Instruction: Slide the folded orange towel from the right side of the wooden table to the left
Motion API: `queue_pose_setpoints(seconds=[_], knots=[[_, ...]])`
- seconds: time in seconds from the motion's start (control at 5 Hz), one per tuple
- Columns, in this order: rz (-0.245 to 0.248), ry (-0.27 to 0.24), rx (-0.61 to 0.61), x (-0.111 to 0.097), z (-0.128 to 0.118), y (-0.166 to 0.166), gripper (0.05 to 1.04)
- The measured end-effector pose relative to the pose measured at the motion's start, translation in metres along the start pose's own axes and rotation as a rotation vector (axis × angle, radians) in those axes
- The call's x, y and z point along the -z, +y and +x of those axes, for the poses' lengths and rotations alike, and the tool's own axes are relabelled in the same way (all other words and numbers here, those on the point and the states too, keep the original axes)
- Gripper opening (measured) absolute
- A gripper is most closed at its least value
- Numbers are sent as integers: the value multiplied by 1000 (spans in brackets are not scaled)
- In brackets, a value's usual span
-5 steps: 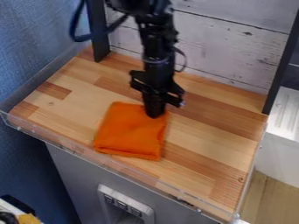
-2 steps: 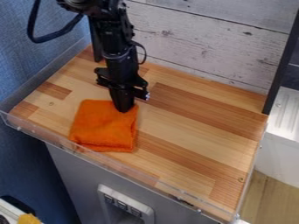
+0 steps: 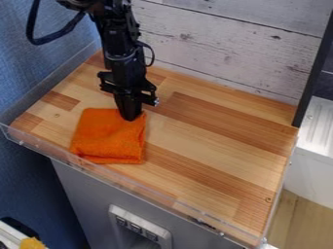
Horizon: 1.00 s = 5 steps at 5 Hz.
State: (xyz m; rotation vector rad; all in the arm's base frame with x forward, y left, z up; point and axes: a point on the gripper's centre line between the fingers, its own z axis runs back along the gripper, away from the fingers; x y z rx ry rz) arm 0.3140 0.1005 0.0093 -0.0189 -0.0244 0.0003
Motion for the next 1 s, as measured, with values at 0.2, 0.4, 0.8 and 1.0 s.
queue_pose_setpoints(seconds=[0.2,0.4,0.8,1.0], knots=[[7,6,-7,0,0,1,58],[14,14,-19,0,0,3,58],[23,40,-29,0,5,3,58],[28,51,-25,0,12,0,74]])
